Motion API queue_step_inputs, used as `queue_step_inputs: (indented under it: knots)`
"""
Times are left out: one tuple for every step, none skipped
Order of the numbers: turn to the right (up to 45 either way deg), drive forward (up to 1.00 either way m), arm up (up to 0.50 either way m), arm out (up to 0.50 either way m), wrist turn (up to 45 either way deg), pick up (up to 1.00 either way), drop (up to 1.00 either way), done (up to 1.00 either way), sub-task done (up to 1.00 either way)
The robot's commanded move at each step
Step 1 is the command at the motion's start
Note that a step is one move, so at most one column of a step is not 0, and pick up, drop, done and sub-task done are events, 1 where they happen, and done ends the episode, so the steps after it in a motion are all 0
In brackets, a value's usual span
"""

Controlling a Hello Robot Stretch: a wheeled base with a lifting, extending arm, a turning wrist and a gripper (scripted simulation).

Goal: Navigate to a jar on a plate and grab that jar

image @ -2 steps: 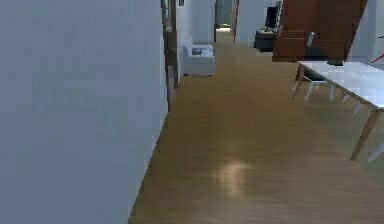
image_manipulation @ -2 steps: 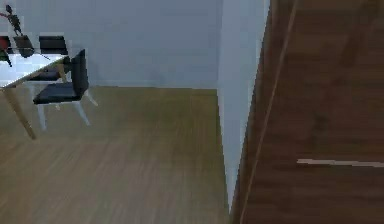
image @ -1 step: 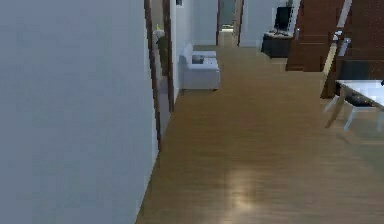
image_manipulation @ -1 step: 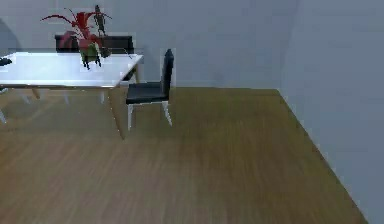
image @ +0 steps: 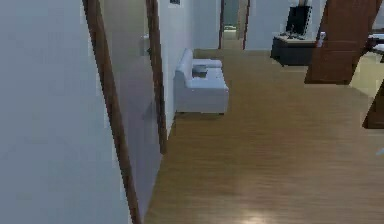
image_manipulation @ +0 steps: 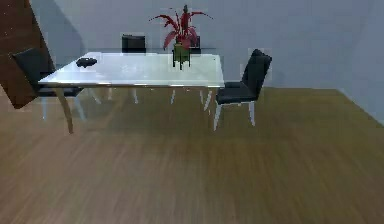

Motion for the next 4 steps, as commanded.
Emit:
queue_step_inputs:
  knots:
    - [0.0, 1.0, 0.0, 0.0, 0.0, 0.0, 0.0, 0.0, 0.0]
    - [0.0, 0.1, 0.0, 0.0, 0.0, 0.0, 0.0, 0.0, 0.0]
    - [27.0, 0.0, 0.0, 0.0, 0.0, 0.0, 0.0, 0.0, 0.0]
    - [0.0, 0.4, 0.0, 0.0, 0.0, 0.0, 0.0, 0.0, 0.0]
